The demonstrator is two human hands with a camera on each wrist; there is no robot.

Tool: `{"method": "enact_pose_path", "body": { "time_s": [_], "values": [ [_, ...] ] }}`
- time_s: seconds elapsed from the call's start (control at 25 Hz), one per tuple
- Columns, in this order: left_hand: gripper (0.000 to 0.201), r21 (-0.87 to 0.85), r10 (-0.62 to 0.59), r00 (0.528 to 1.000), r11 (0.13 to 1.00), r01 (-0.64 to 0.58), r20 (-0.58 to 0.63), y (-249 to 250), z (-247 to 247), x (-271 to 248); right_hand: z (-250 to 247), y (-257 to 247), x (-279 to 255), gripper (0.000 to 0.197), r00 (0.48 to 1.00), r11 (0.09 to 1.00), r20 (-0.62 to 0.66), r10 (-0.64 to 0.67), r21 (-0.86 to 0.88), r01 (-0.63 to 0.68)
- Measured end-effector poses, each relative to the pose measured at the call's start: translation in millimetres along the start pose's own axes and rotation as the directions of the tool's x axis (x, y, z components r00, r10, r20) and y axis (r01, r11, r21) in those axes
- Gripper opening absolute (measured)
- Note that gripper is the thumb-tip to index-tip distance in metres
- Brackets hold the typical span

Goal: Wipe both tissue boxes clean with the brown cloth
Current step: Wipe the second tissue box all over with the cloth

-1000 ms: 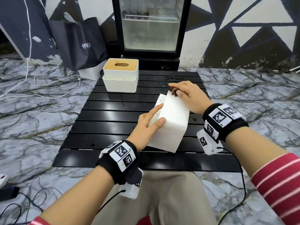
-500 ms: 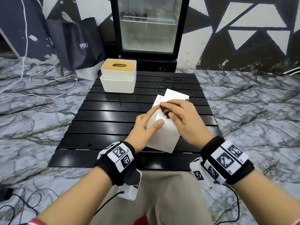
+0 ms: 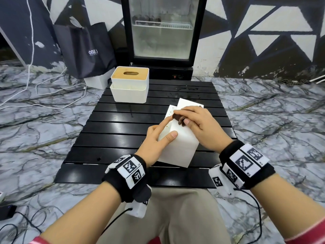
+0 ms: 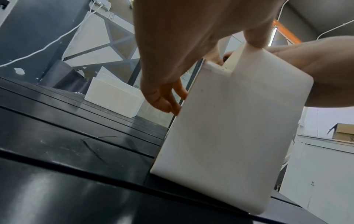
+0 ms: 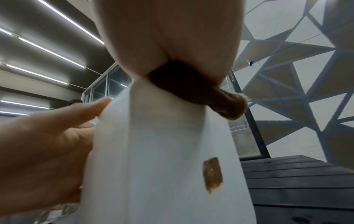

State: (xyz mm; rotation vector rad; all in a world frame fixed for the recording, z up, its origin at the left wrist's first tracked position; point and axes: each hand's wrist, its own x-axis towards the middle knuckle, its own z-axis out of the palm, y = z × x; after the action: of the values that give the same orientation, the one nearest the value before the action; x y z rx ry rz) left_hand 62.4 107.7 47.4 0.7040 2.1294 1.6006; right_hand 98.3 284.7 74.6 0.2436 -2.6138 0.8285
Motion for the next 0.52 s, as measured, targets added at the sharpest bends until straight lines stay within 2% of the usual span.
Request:
{"method": "enact_pose_path", "body": {
  "time_s": [0.2, 0.4, 0.52],
  "values": [
    [0.051, 0.045, 0.018, 1.0, 0.999, -0.018, 0.001, -3, -1, 1, -5, 18, 26, 0.036, 0.995, 0.995, 0.025, 0.096, -0.043, -0.095],
    [0.049, 0.046, 0.028, 1.0, 0.999, -0.029, 0.004, -5, -2, 3, -12, 21, 44, 0.036, 0.968, 0.966, 0.051, 0.246, -0.091, -0.241],
    [0.047, 0.04, 0.027, 0.999, 0.999, -0.028, 0.026, -8, -3, 3, -17, 20, 55, 0.036, 0.951, 0.951, 0.089, 0.297, -0.12, -0.286]
  ]
}}
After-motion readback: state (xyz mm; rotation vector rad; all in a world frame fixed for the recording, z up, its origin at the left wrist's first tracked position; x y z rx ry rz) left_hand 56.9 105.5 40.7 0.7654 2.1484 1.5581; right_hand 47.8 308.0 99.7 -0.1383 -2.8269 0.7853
